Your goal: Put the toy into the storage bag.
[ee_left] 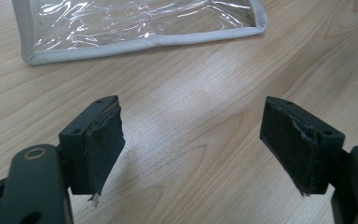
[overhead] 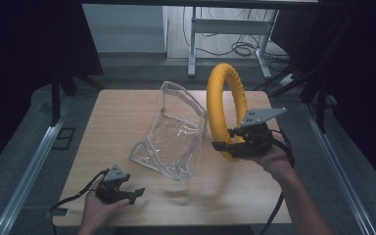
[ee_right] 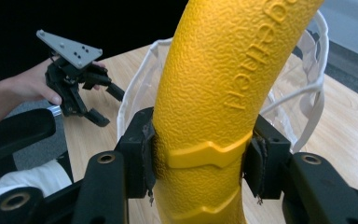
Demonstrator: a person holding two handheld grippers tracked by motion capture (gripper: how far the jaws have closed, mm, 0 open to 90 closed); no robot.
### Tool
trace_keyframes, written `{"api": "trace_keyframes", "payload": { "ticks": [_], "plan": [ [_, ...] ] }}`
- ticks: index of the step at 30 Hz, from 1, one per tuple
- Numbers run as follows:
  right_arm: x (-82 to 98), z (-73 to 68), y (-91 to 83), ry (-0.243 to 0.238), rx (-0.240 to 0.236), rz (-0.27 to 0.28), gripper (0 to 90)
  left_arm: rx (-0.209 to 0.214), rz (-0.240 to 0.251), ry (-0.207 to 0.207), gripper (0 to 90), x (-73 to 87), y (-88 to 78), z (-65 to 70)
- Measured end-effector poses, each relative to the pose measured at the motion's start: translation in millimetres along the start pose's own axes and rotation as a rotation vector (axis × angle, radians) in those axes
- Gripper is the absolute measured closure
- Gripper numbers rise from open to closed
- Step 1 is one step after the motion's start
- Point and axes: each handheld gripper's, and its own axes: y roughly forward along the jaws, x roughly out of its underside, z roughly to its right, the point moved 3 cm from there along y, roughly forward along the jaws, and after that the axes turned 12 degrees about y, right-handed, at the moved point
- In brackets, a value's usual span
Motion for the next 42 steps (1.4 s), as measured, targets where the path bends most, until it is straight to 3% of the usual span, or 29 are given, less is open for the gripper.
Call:
{"api": "trace_keyframes", "payload": {
  "ticks": [12,26,42],
  "plan": [
    [-23.9,-13.8,-6.3,-0.033,-0.017,0.050,50.9,0.001,-0.001,-0.001,21.2,0.1,1.0,0.1],
    [-64.9,-45.2,-8.1,-0.117,-0.065,0.112,50.8,0.005,-0.001,0.000,21.2,0.2,0.1,0.1],
    [-82.8,-70.6,23.2,-0.154,-0.165,0.108,50.7,-0.001,0.001,0.005,21.2,0.6,-1.6,-0.7]
  ]
}}
